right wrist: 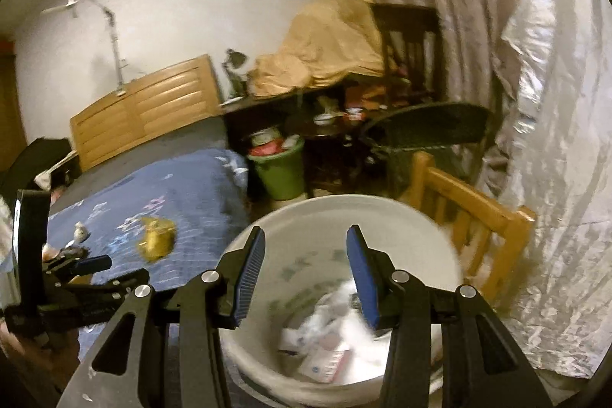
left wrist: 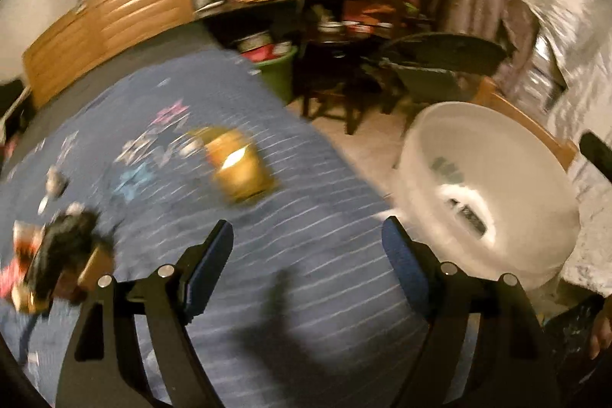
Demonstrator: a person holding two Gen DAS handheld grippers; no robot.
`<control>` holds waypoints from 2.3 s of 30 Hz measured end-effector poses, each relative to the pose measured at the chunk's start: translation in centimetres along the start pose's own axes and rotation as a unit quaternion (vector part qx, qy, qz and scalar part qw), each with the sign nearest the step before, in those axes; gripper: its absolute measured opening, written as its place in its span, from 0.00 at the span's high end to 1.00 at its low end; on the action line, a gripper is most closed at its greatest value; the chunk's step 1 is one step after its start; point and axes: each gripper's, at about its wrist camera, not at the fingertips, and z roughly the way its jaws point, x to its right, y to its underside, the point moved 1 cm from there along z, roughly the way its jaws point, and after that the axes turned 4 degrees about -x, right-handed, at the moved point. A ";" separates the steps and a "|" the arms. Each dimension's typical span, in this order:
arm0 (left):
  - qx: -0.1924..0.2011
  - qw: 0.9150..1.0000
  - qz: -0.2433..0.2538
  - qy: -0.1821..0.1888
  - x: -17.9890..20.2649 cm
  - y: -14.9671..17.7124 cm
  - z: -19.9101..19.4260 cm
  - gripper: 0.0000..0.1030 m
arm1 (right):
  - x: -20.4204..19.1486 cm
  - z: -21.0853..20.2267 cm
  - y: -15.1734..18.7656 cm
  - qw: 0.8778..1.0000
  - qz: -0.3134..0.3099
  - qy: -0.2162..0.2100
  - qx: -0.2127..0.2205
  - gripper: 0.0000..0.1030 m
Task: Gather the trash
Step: 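Move both open tools back toward the remaining clutter on the bed, then grasp the red-and-white paper cup with the left tool while the right tool grasps the gold packet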
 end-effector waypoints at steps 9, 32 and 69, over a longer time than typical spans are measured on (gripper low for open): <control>0.026 0.996 -0.082 -0.027 -9.7 4.9 -5.8 0.26 | -10.8 2.1 3.7 0.993 -0.037 -0.091 -0.061 0.55; -0.043 0.966 -0.229 -0.111 -32.4 6.1 -0.8 0.64 | -20.4 5.1 8.3 0.976 -0.060 -0.149 -0.144 0.50; -0.022 0.944 -0.323 -0.065 -32.5 23.0 -11.2 0.60 | -43.6 4.9 6.4 0.921 -0.172 -0.318 -0.143 0.46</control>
